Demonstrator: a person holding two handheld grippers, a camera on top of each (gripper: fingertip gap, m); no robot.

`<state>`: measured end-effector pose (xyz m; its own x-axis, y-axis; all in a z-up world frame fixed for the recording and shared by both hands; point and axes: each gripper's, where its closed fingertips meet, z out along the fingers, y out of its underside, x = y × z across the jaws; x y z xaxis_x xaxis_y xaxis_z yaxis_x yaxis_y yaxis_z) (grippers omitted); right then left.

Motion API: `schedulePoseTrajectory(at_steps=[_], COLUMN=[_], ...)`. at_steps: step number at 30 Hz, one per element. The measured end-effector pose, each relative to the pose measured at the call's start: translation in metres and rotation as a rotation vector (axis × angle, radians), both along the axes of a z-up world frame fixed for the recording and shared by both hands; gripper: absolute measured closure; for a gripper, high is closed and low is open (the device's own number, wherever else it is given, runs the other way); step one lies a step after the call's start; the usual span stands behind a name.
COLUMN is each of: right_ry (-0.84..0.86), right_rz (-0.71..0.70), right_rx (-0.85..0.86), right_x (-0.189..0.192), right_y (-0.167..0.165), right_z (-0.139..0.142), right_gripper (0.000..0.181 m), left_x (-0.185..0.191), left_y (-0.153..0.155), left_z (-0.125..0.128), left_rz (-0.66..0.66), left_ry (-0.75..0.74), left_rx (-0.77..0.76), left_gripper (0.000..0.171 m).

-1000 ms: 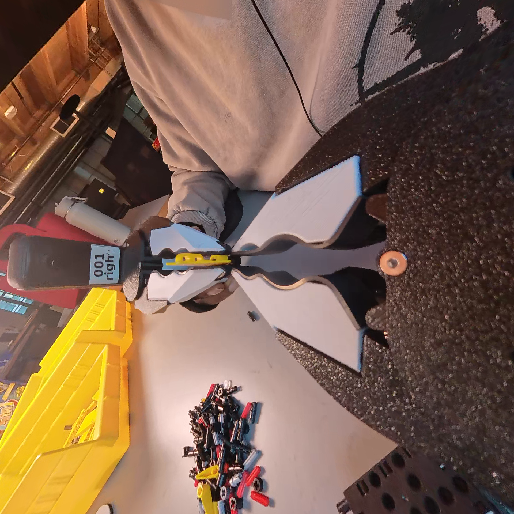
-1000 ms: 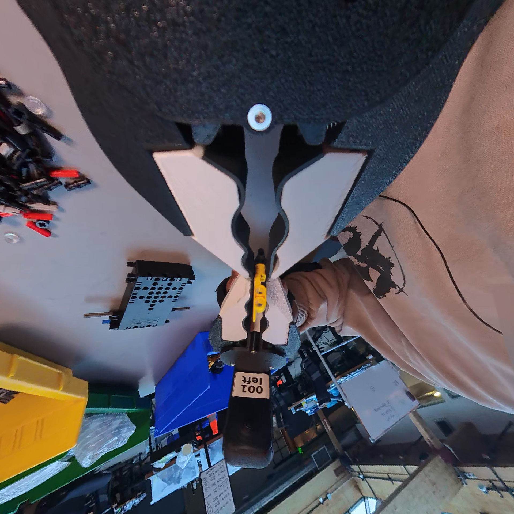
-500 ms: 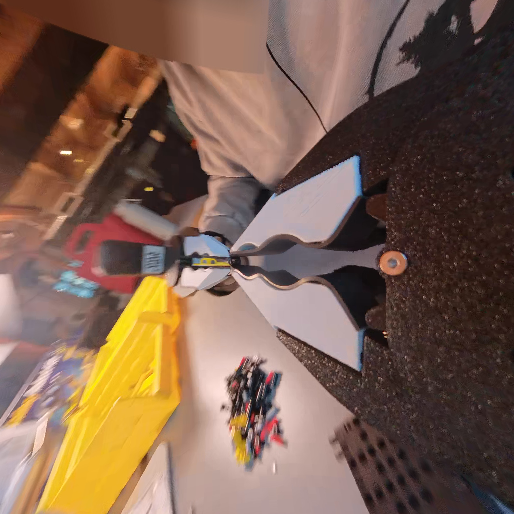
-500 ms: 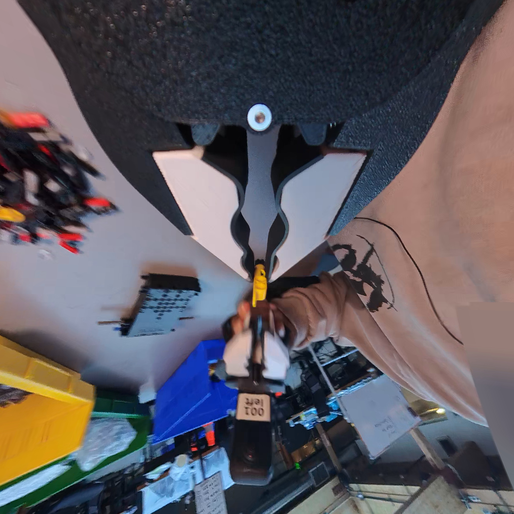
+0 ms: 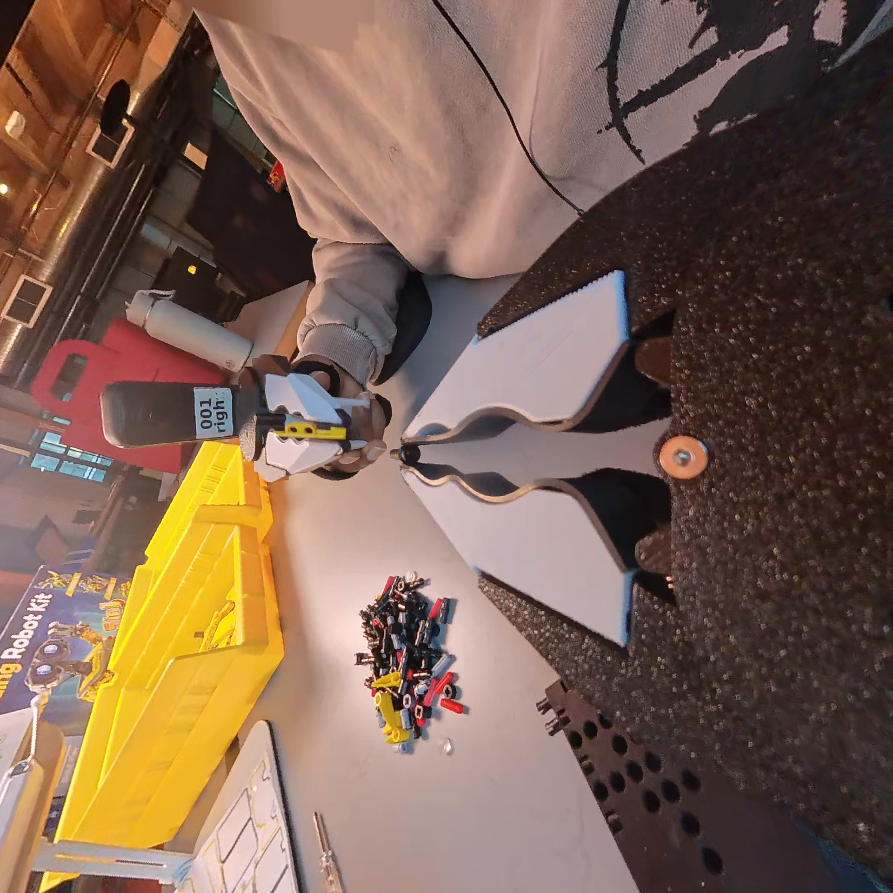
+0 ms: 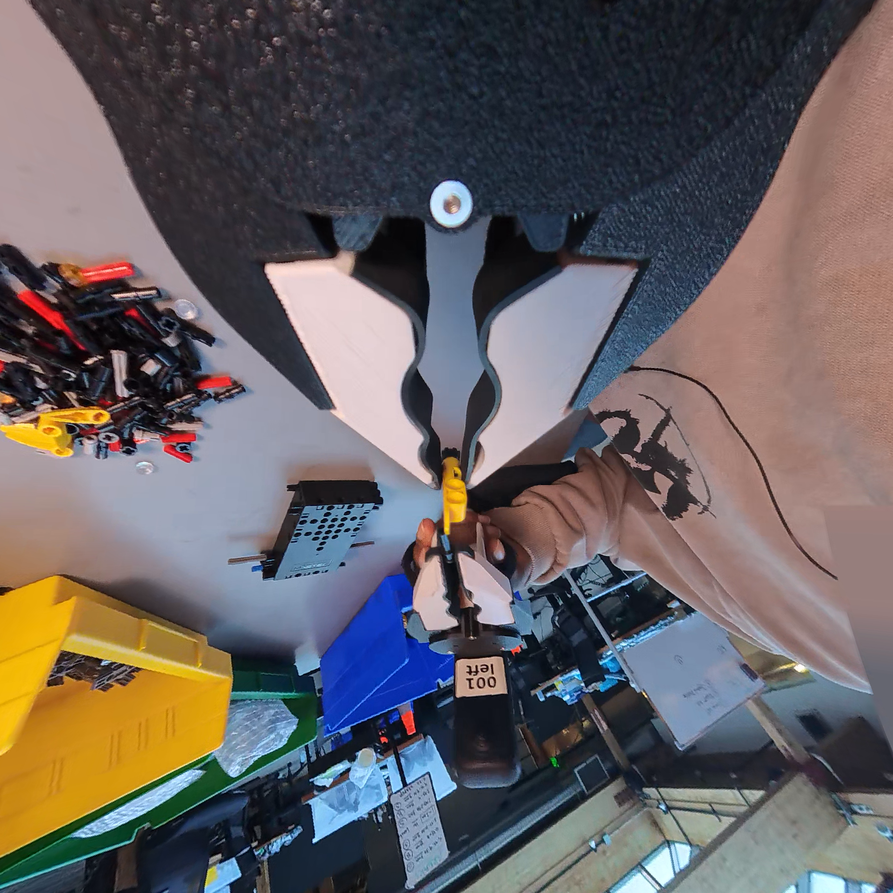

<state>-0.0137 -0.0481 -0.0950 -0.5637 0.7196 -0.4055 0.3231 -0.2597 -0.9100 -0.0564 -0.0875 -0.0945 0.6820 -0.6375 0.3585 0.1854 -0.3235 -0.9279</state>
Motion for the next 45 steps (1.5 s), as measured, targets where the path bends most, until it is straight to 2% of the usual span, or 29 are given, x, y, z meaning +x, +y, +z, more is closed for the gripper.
schedulePoseTrajectory(at_steps=[7, 12, 15, 19, 21, 24, 27, 30, 32, 34, 36, 41, 45], right_ry=[-0.023, -0.082, -0.099, -0.074, -0.059, -0.032, -0.008, 0.002, 0.011, 0.014, 0.014, 0.021, 0.012], right_rz=[-0.106, -0.044, 0.01, 0.037, 0.047, 0.057, 0.039, 0.008, -0.004, -0.012, -0.02, -0.02, -0.015], right_rx=[0.181, 0.383, 0.493, 0.415, 0.304, 0.085, -0.199, -0.504, -0.588, -0.609, -0.592, -0.532, -0.407], right_x=[-0.005, -0.001, 0.002, 0.001, 0.001, 0.001, -0.004, -0.012, -0.017, -0.022, -0.025, -0.026, -0.024], right_y=[0.017, 0.005, -0.009, -0.02, -0.023, -0.024, -0.017, -0.008, -0.01, -0.016, -0.02, -0.024, -0.027], right_z=[-0.019, -0.043, -0.057, -0.049, -0.038, -0.016, 0.007, 0.025, 0.027, 0.027, 0.024, 0.02, 0.015], right_gripper=[0.175, 0.175, 0.175, 0.175, 0.174, 0.175, 0.175, 0.175, 0.175, 0.175, 0.176, 0.176, 0.175], left_x=[0.002, 0.008, 0.016, 0.031, 0.036, 0.04, 0.045, 0.053, 0.053, 0.049, 0.045, 0.041, 0.043], left_y=[0.0, 0.004, 0.005, 0.004, 0.004, 0.006, 0.009, 0.012, 0.016, 0.018, 0.018, 0.019, 0.015], left_z=[-0.002, -0.02, -0.041, -0.071, -0.079, -0.086, -0.067, -0.029, -0.007, 0.008, 0.015, 0.01, 0.005], left_rz=[0.026, 0.028, -0.003, -0.061, -0.086, -0.095, -0.085, -0.105, -0.111, -0.116, -0.111, -0.078, -0.099], left_ry=[0.141, 0.245, 0.332, 0.423, 0.451, 0.465, 0.355, 0.068, -0.119, -0.246, -0.303, -0.261, -0.247], left_rx=[0.092, 0.056, -0.016, -0.149, -0.18, -0.219, -0.162, -0.115, -0.101, -0.082, -0.059, -0.066, -0.084], left_gripper=[0.166, 0.166, 0.165, 0.165, 0.165, 0.153, 0.145, 0.145, 0.147, 0.151, 0.155, 0.164, 0.166])
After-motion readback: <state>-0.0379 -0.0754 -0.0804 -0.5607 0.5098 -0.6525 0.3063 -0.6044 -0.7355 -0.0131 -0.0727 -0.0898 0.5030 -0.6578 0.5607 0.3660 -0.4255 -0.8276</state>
